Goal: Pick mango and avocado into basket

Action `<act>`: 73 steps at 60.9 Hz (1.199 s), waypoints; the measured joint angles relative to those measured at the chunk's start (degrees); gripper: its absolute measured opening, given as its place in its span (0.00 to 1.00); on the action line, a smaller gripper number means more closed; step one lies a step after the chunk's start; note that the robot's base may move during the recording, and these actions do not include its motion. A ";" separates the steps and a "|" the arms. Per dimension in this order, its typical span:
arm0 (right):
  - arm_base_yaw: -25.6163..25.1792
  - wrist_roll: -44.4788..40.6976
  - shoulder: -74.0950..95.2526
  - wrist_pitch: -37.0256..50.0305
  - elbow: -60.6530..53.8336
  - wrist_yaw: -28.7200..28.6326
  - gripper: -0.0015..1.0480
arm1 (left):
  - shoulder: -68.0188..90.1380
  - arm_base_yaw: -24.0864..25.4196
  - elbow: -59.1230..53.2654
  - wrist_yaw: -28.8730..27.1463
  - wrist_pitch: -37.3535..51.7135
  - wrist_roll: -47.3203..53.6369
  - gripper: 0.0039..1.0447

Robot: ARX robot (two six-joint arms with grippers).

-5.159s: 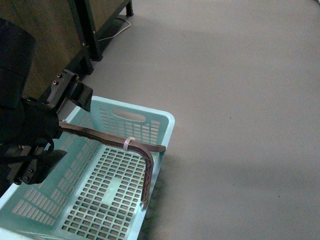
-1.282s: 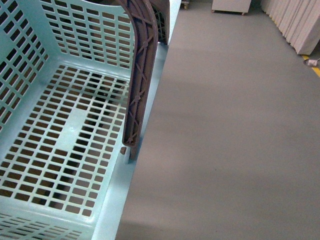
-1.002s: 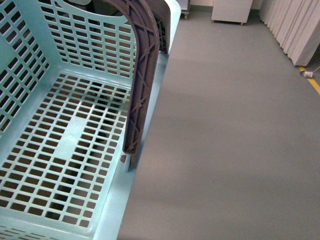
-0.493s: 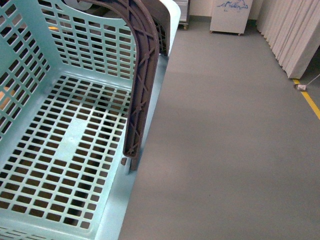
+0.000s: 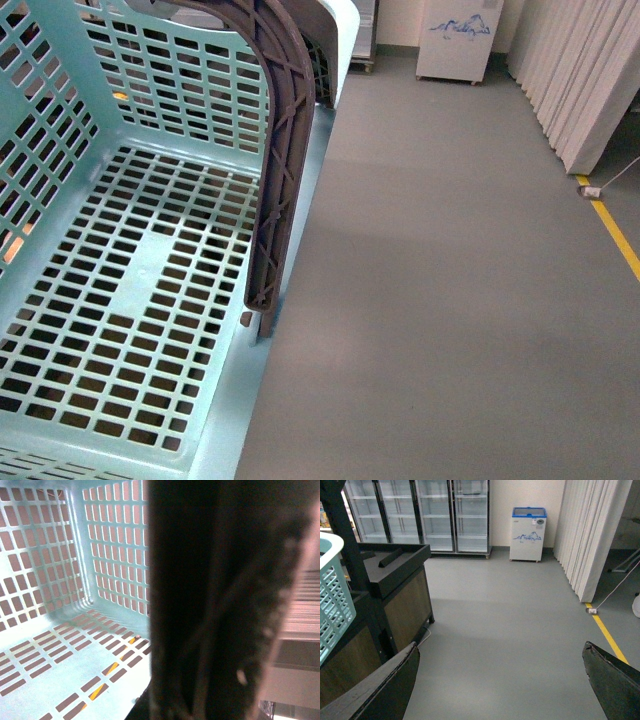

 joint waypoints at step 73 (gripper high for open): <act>0.04 0.00 0.00 0.02 0.00 0.13 0.93 | 0.09 -0.09 -0.17 0.28 0.00 -0.07 0.05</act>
